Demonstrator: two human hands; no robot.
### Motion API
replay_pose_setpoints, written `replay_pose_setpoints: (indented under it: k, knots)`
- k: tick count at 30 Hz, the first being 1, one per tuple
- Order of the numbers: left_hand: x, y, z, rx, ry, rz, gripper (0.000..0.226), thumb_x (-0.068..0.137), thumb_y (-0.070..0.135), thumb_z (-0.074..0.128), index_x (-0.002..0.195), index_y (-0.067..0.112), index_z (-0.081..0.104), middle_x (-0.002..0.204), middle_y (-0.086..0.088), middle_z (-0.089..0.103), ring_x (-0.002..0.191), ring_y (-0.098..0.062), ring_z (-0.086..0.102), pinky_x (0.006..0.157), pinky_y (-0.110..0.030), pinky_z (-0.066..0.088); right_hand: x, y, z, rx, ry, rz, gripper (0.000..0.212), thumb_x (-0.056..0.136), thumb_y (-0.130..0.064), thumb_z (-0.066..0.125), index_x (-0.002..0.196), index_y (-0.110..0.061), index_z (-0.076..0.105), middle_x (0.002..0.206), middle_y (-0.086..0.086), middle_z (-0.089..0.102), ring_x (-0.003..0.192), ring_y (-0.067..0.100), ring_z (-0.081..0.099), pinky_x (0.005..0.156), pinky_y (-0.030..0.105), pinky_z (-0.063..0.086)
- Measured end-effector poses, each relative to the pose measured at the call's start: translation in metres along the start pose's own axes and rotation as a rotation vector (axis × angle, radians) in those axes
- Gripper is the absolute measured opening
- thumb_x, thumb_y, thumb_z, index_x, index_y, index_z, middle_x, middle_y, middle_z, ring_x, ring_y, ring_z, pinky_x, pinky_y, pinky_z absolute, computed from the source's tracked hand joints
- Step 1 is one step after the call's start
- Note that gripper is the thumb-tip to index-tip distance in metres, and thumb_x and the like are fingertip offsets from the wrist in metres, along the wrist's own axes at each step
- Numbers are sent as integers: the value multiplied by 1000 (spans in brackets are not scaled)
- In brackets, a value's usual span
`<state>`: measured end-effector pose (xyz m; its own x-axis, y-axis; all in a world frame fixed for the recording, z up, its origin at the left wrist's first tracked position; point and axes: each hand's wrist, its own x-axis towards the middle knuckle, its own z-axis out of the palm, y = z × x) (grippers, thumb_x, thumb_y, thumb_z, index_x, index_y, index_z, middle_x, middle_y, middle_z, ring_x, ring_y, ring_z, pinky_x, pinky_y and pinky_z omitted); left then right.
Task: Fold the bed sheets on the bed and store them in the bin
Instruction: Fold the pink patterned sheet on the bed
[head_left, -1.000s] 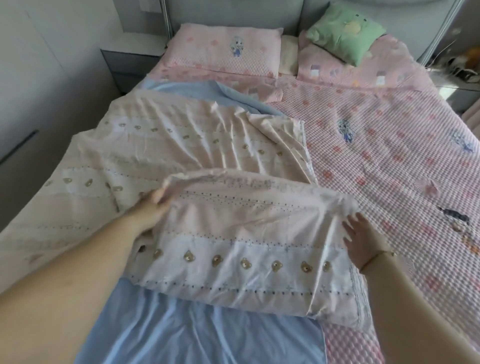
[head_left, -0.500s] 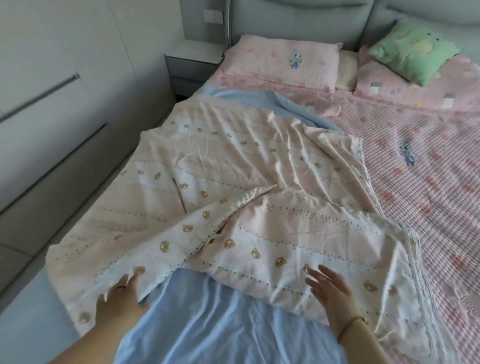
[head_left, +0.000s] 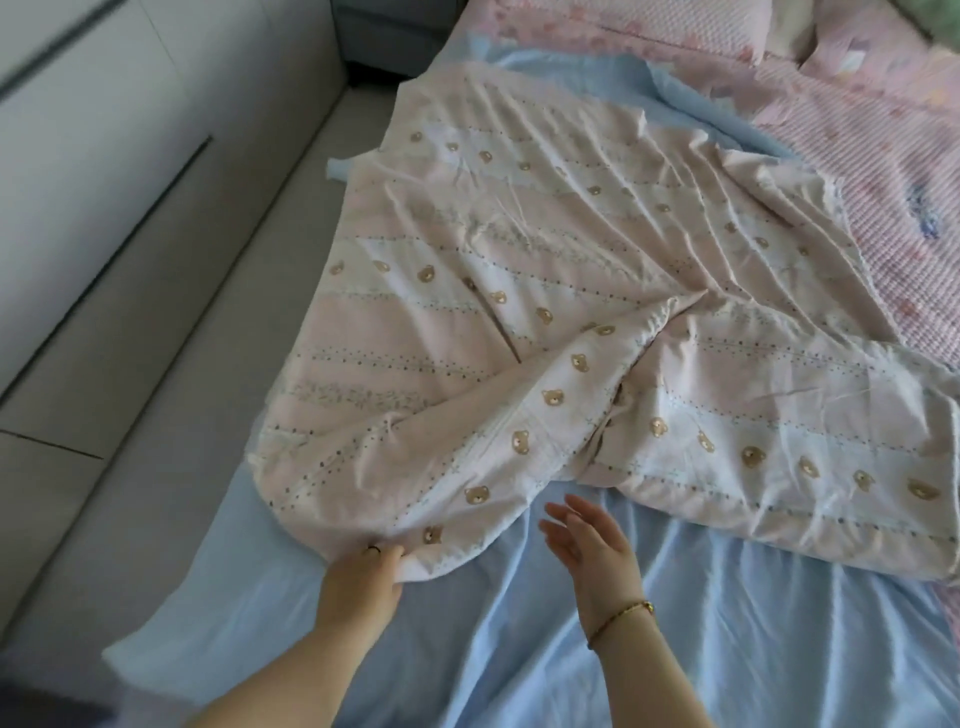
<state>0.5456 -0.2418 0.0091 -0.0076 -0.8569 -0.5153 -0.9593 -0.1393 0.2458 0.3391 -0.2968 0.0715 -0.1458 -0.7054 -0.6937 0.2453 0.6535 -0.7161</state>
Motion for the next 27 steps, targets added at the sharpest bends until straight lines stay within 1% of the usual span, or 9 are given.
replay_pose_setpoints:
  k: [3, 6, 8, 11, 14, 16, 20, 24, 27]
  knots:
    - [7, -14, -34, -300, 118, -94, 30, 90, 26, 52, 119, 19, 58, 108, 1, 66, 100, -18, 60, 68, -22, 39, -14, 18, 28, -333, -29, -101, 26, 91, 0, 49, 114, -14, 50, 110, 8, 58, 90, 17, 57, 76, 19, 50]
    - [-5, -27, -74, -545, 238, 22, 40, 80, 40, 50, 105, 12, 66, 68, 18, 63, 72, -3, 58, 57, -16, 35, -30, 30, 59, -1047, -10, -607, 63, 79, -30, 55, 136, -25, 28, 136, 4, 41, 127, 20, 35, 106, 28, 33]
    - [-18, -28, -100, -645, 278, 180, 57, 68, 55, 44, 90, 9, 69, 55, 17, 56, 65, 4, 54, 57, -14, 36, -35, 35, 81, -1378, 15, -961, 84, 64, -49, 44, 141, -24, 21, 137, 6, 40, 126, 23, 32, 109, 35, 25]
    - [-33, -31, -123, -703, 331, 336, 64, 63, 63, 36, 88, 14, 69, 62, 14, 58, 77, -1, 55, 61, -17, 40, -45, 17, 119, -1331, -11, -1214, 70, 59, -45, 54, 126, -28, 41, 117, -3, 56, 116, 17, 39, 106, 39, 10]
    - [-40, -37, -137, -813, 369, 315, 37, 61, 62, 41, 76, 37, 63, 78, 32, 61, 86, 7, 55, 67, -10, 42, -38, -10, 135, -1223, -40, -1407, 22, 57, -30, 57, 78, -25, 61, 67, -11, 66, 82, 7, 51, 97, 34, 25]
    - [-41, -46, -141, -811, 289, 305, 45, 52, 68, 50, 94, 50, 49, 91, 45, 55, 94, 20, 49, 79, 0, 35, -30, -28, 140, -1189, -110, -1438, 14, 54, -22, 57, 64, -19, 65, 59, -8, 64, 65, 9, 57, 81, 26, 34]
    - [-26, -79, -136, -572, 260, 144, 110, 40, 74, 48, 139, 32, 26, 131, 26, 32, 121, 3, 31, 103, -13, 20, -21, -63, 157, -1179, -162, -1492, 26, 40, -10, 59, 64, -14, 67, 58, -5, 64, 66, 9, 50, 66, 17, 46]
    - [6, -110, -134, -457, 298, -51, 78, 81, 43, 65, 144, 28, 21, 143, 8, 37, 130, -14, 34, 109, -28, 18, -14, -84, 182, -1248, -292, -1445, 28, 41, -7, 62, 68, -10, 67, 61, -1, 66, 70, 14, 55, 64, 33, 41]
    - [40, -129, -129, -420, 191, -127, 66, 86, 41, 60, 142, 27, 28, 142, 6, 40, 131, -16, 37, 112, -34, 18, -6, -99, 204, -1249, -366, -1274, 24, 52, -4, 60, 74, -3, 69, 66, 8, 68, 65, 33, 65, 72, 37, 37]
